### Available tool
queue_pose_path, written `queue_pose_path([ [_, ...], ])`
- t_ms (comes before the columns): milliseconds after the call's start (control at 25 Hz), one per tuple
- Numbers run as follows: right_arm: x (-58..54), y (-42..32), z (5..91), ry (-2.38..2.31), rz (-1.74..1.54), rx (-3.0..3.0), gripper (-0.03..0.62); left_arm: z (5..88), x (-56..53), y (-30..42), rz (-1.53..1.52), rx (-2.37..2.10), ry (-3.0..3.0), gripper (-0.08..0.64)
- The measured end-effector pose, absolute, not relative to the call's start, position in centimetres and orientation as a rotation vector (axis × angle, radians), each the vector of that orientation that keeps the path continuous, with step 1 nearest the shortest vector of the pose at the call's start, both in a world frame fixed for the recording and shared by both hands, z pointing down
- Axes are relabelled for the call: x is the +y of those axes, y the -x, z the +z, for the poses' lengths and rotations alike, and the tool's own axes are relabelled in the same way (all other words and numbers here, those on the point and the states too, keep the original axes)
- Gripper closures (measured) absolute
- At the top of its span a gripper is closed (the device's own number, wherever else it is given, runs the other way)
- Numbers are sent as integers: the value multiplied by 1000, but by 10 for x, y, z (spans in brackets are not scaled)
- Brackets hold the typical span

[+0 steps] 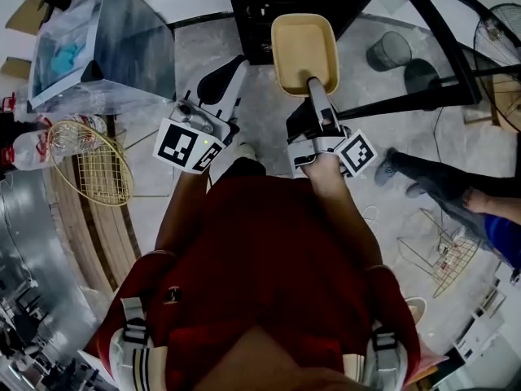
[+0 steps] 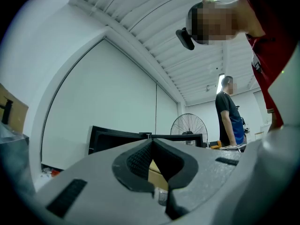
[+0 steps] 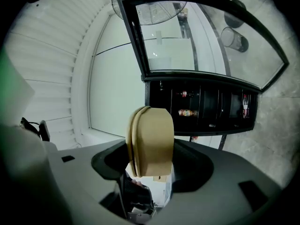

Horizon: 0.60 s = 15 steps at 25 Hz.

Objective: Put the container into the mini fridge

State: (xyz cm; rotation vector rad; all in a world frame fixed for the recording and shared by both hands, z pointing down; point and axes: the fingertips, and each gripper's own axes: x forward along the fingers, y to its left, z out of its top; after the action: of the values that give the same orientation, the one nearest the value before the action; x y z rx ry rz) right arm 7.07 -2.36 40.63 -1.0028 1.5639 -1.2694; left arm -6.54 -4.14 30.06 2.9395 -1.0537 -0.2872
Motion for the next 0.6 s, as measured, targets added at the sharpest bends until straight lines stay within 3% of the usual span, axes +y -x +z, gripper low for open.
queue_pose_path([
  [600,-97,-32,460,1117,-1231,1571,337,335,-108,119,-278,-966,-2945,554],
])
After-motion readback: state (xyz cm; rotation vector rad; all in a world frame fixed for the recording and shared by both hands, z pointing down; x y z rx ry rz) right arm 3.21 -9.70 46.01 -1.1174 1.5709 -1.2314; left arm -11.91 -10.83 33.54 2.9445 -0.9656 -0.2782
